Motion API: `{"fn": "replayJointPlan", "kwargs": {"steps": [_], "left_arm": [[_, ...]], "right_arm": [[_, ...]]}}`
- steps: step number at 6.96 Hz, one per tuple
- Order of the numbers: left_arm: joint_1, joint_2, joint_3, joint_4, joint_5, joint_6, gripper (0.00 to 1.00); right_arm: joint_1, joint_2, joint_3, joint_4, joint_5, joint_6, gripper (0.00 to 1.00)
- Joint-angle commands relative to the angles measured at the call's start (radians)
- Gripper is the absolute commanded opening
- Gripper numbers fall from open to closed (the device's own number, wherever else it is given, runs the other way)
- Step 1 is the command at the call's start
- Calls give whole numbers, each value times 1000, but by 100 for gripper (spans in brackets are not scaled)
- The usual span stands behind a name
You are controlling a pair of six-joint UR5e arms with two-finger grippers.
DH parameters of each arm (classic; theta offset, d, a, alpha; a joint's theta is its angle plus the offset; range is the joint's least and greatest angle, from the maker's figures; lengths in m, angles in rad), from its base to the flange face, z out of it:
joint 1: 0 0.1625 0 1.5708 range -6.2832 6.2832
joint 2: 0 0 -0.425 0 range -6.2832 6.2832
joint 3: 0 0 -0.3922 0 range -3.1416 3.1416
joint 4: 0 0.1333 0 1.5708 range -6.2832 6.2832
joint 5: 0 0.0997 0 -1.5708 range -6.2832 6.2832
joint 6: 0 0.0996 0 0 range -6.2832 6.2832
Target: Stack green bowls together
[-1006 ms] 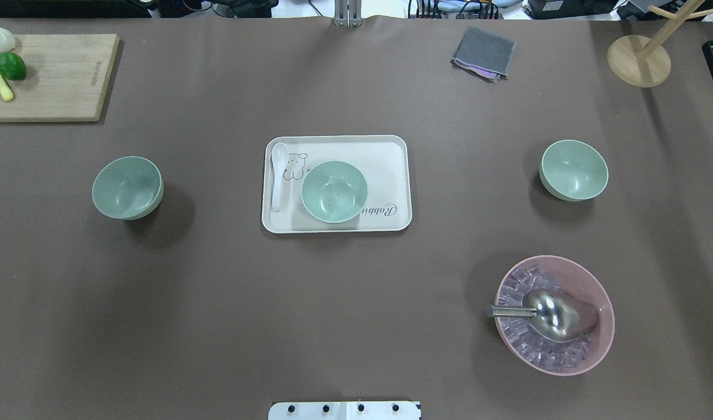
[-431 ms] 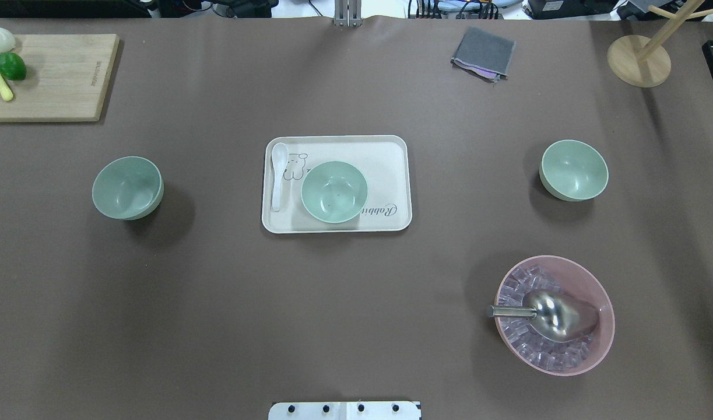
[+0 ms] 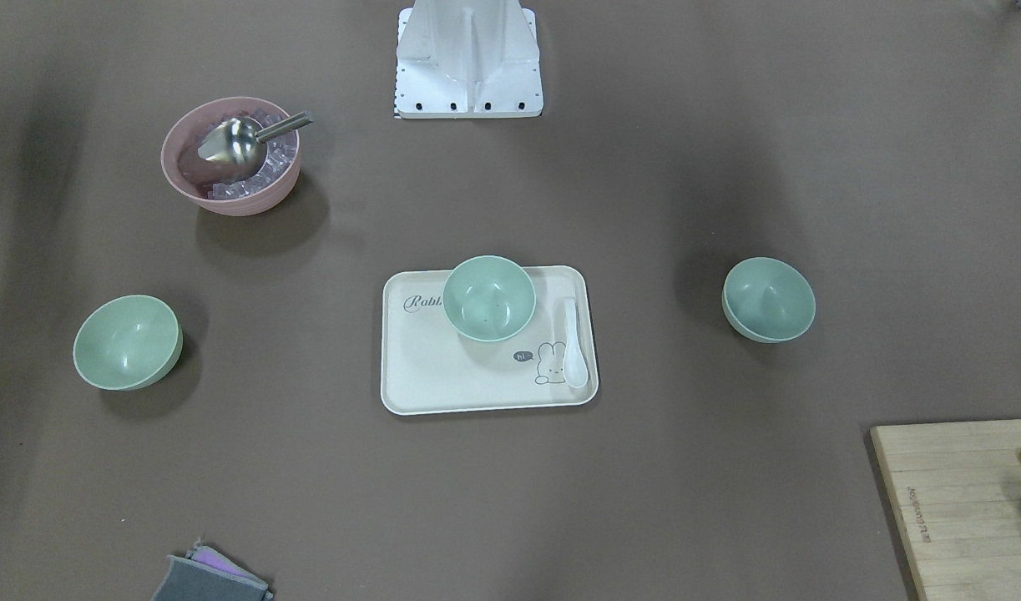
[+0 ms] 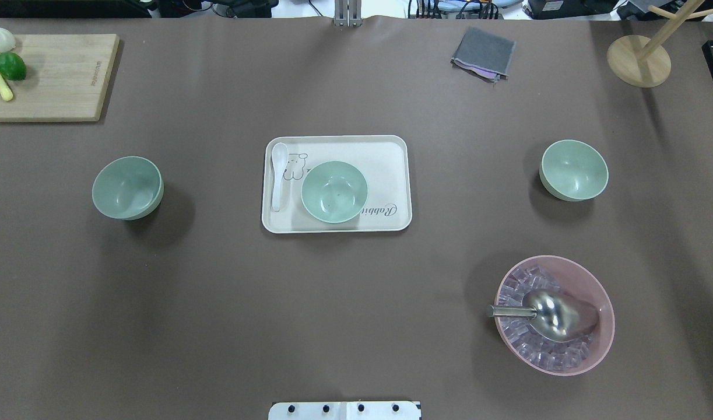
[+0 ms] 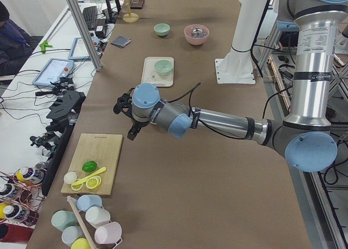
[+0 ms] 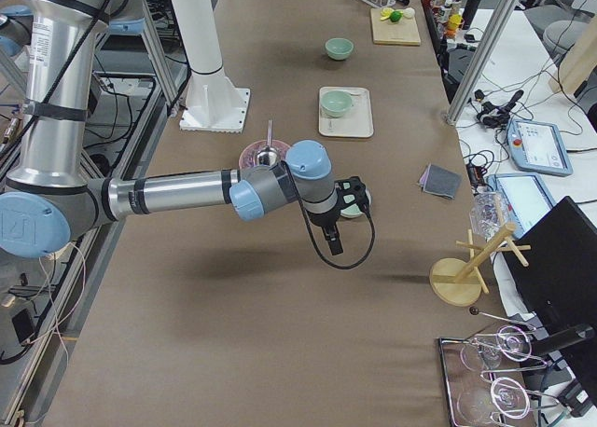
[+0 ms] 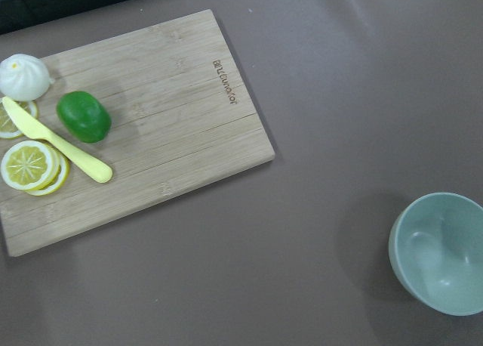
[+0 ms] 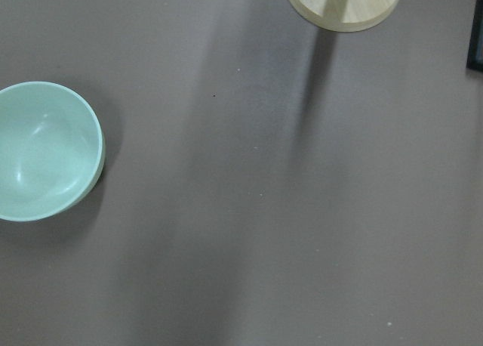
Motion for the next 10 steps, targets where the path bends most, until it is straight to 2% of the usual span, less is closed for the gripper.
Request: {"fn": "replayJointPlan", "kwargs": {"steps": [1, 2, 3, 4, 5, 6, 7, 10], "left_arm": [[207, -26, 13, -75, 55, -281, 98], [298, -40, 13, -96, 239, -387, 99], [379, -90, 39, -90, 285, -482, 96], [412, -104, 60, -93, 293, -521, 90], [466, -108, 64, -95, 365, -551, 85], [504, -117, 67, -101, 397, -555, 57], [507, -120, 79, -101, 399, -550, 35], [520, -126, 114, -101, 399, -539, 26]], "right_arm": [[-145, 39, -1, 4, -45, 211, 100], [-190, 42, -1, 4, -102, 268, 100], [-230, 53, -1, 4, -147, 343, 100], [-257, 64, -6, 2, -185, 362, 100], [-267, 71, -18, 2, -194, 362, 100], [-272, 76, -24, 4, -204, 360, 100], [-273, 84, -29, 4, -208, 362, 100], [-278, 90, -32, 4, -208, 362, 100]]}}
